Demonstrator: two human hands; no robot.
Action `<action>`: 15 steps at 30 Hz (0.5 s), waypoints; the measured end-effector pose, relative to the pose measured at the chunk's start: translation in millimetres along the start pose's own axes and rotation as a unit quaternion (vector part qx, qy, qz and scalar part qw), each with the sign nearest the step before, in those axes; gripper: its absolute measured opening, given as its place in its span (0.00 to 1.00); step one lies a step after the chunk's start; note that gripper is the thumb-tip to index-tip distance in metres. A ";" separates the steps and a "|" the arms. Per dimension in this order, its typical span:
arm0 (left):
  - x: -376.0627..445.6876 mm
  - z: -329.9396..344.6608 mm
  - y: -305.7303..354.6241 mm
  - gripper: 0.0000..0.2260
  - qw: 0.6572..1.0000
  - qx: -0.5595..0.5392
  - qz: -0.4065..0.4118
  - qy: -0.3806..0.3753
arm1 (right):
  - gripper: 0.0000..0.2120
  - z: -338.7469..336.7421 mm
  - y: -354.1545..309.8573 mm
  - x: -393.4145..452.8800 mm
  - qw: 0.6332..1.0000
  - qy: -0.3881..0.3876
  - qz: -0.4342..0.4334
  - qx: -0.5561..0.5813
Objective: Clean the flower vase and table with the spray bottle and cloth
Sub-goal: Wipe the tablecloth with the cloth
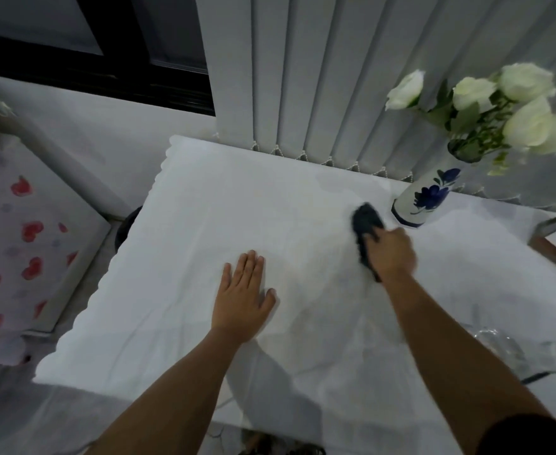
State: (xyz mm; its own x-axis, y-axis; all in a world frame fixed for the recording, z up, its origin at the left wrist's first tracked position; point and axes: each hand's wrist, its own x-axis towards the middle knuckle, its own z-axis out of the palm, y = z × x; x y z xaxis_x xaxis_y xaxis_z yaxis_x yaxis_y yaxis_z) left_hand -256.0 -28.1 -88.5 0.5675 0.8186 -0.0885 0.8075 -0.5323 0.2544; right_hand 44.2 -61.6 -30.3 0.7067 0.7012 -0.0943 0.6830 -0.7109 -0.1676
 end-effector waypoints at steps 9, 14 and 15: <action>-0.2 -0.8 -1.8 0.33 1.000 -0.006 0.007 -0.006 | 0.16 43.9 -14.9 -179.6 0.998 0.021 -0.024 0.054; 0.2 2.5 -3.3 0.34 1.000 0.004 0.009 0.000 | 0.18 19.5 15.6 -72.3 0.999 0.023 -0.039 0.013; 0.2 2.7 -3.3 0.34 1.000 0.006 0.009 -0.002 | 0.19 11.9 35.0 -51.2 0.999 0.026 0.016 0.009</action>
State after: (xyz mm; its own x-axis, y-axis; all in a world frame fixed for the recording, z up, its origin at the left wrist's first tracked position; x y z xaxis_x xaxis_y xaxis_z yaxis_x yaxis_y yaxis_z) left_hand -258.1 -26.8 -92.0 0.5821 0.8083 -0.0889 0.7993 -0.5487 0.2449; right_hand 29.7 -121.7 -43.0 0.7377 0.6734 -0.0496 0.6561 -0.7322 -0.1827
